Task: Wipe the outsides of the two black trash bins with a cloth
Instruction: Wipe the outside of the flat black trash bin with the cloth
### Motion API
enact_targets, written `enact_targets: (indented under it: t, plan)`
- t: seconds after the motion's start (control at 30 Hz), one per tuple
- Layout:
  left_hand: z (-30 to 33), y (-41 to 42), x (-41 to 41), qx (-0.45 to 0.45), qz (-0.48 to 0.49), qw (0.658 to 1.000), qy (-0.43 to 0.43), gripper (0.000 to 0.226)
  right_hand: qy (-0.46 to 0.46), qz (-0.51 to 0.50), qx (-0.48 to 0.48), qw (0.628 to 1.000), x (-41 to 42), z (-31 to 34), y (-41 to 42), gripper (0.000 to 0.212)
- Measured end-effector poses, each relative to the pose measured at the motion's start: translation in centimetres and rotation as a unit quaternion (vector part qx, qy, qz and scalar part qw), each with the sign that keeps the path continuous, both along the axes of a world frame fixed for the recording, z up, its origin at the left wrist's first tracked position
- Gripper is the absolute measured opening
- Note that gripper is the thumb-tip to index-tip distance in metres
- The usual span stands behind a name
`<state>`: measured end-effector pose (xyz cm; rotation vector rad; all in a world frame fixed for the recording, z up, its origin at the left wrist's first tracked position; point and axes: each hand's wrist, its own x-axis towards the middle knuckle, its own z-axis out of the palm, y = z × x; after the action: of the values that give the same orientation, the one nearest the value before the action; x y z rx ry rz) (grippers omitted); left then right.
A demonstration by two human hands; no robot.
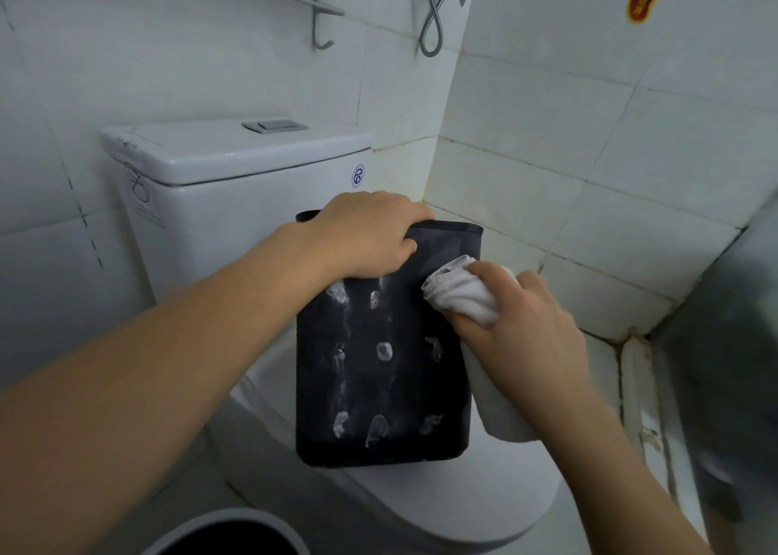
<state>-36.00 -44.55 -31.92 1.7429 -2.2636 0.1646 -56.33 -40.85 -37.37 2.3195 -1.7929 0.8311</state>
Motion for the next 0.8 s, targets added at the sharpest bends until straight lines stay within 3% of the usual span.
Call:
enact_targets:
  t: [0.23, 0.8]
  plan:
    - [-0.9, -0.1, 0.8, 0.016, 0.006, 0.999, -0.028, 0.078, -0.007, -0.004, 0.011, 1.0, -1.7, 0.0, -0.8, 0.042]
    - [-1.7, -1.5, 1.1, 0.015, 0.04, 0.999, 0.007, 0.084, 0.143, 0.003, -0.01, 0.99, -0.5, -2.1, 0.8, 0.04]
